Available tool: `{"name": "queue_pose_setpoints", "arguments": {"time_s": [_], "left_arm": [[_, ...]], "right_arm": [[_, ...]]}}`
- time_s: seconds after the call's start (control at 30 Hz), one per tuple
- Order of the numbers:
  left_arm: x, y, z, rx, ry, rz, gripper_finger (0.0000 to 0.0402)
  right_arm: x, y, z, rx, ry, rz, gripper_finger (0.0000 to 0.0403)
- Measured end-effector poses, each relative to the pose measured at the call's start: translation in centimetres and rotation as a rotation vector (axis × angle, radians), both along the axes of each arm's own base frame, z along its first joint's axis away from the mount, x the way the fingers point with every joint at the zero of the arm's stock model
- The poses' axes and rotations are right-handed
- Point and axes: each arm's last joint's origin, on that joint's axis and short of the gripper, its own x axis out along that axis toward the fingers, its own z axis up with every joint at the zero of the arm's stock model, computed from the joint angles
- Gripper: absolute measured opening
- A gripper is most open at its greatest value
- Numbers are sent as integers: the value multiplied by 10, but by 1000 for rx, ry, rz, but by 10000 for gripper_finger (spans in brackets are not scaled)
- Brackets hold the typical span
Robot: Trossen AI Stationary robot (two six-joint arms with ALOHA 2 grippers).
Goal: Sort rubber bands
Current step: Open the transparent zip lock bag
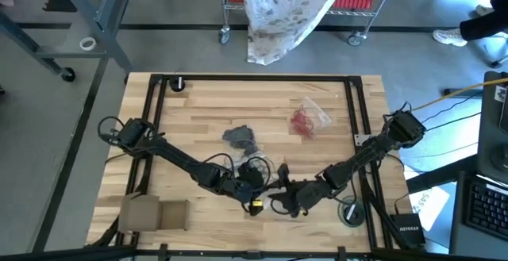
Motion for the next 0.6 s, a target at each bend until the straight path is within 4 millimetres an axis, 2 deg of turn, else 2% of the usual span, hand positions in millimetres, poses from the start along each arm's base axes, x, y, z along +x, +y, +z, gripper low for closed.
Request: {"name": "queue_pose_setpoints", "arguments": {"time_s": [0.27,0.6], "left_arm": [[0,0,0,0,-1,0,0],[0,0,0,-4,-4,1,0]], "right_arm": [[-4,-2,-5,-15,66,-3,159],[-4,-1,-5,-3,67,8,159]]}}
